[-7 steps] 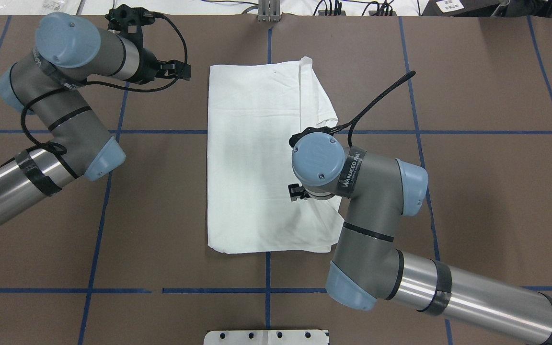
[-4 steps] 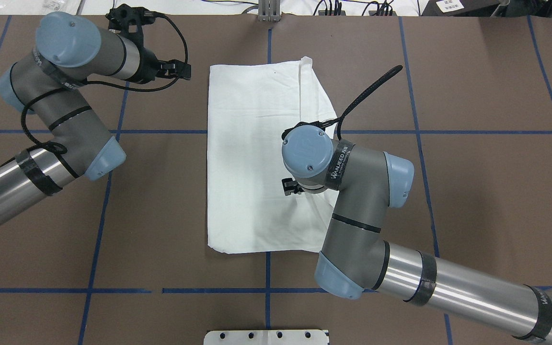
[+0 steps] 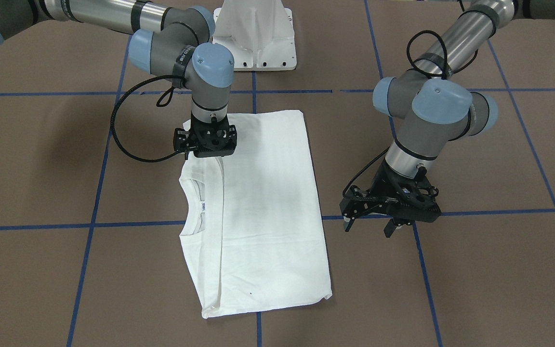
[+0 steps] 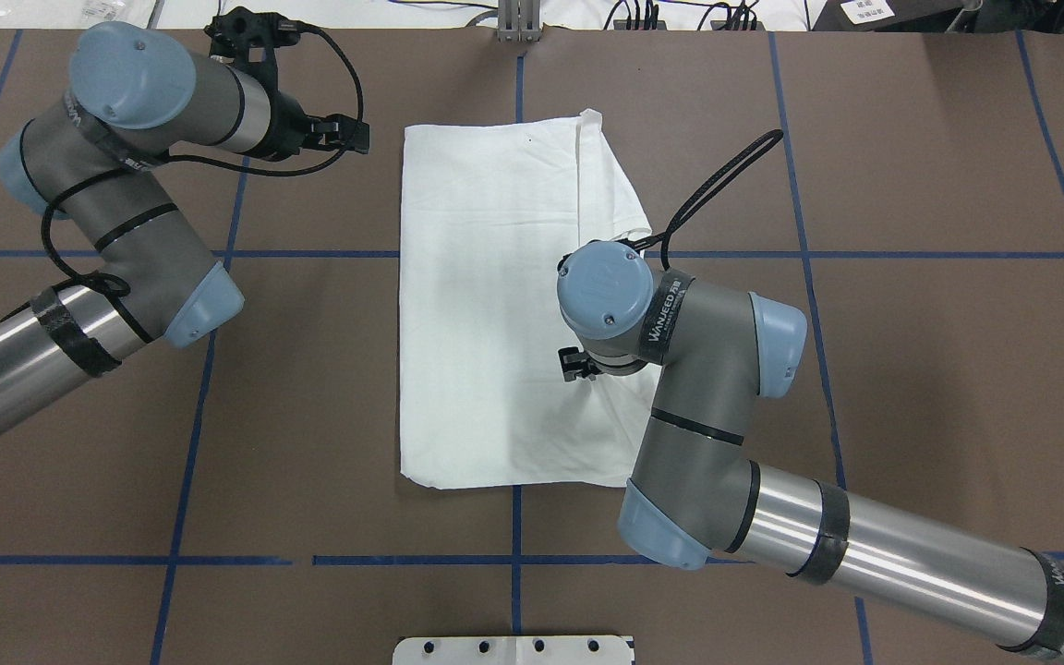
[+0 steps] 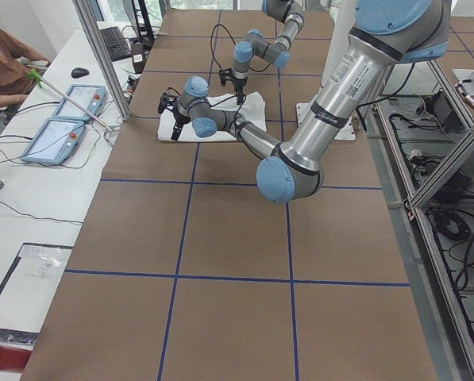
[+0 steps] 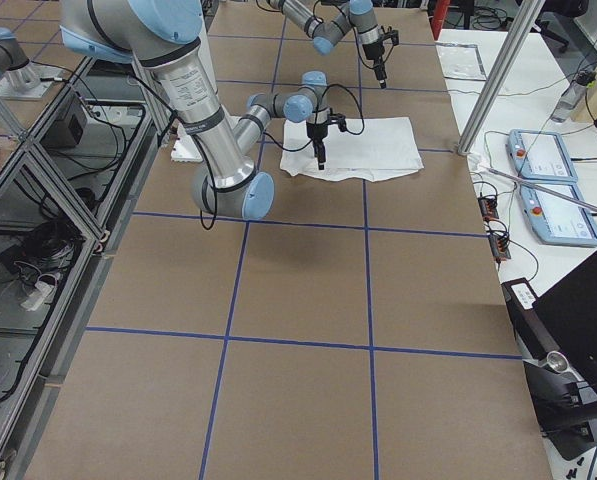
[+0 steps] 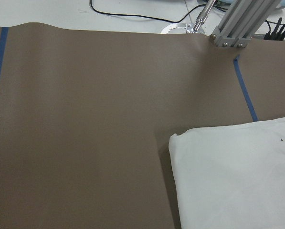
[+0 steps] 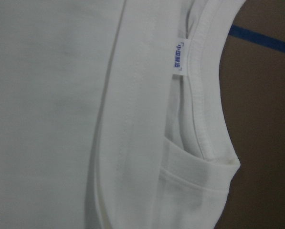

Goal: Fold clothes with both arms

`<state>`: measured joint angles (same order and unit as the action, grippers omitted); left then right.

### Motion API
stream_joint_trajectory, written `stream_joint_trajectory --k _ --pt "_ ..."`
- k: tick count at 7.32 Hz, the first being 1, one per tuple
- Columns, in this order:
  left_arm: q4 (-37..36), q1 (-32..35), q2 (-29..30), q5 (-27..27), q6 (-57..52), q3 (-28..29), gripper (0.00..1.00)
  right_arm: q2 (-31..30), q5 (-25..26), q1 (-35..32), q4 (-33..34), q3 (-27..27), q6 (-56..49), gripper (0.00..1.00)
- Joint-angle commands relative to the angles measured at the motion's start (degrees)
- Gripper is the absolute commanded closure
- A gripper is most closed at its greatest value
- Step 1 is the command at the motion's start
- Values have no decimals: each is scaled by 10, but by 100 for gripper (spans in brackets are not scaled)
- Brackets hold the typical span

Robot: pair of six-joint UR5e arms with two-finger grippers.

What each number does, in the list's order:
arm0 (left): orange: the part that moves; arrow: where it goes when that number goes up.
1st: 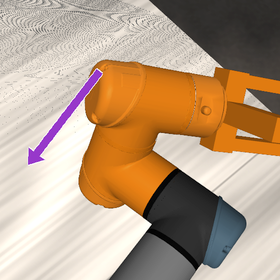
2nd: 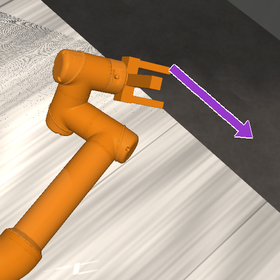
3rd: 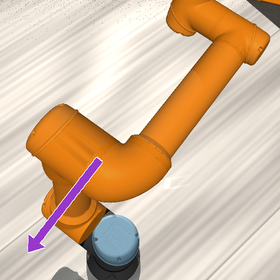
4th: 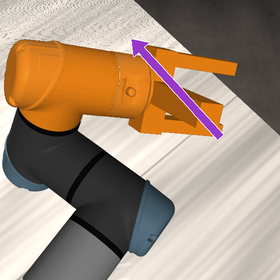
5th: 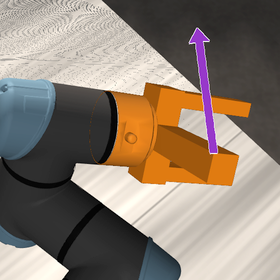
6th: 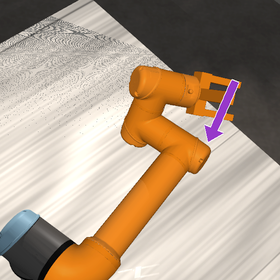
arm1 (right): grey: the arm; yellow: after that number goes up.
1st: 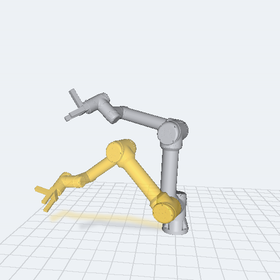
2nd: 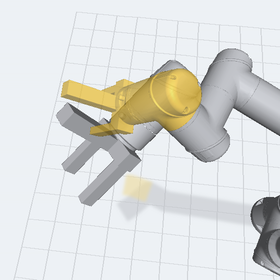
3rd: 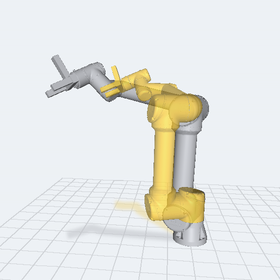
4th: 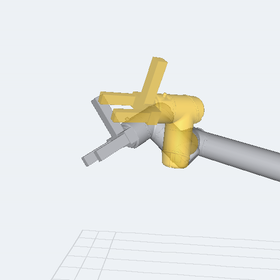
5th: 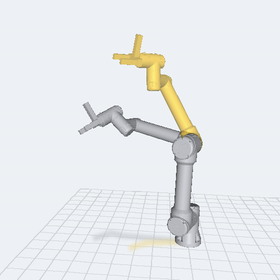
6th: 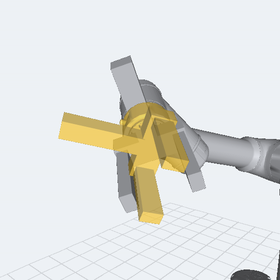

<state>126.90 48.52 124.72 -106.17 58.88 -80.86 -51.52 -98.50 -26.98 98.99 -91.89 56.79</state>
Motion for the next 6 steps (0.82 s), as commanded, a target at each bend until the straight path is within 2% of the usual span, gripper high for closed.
stream_joint_trajectory --k 1,3,5,6 --pt "-1 0 0 0 0 1 0 -10 -9 -8 -1 0 -7 0" --pt "-1 0 0 0 1 0 0 -30 -24 -29 0 -15 -23 0" --pt "0 -1 2 0 3 0 0 -103 -25 -39 -1 -88 -52 0" --pt "0 -1 2 0 4 0 0 -108 -26 -44 0 -105 -52 0"
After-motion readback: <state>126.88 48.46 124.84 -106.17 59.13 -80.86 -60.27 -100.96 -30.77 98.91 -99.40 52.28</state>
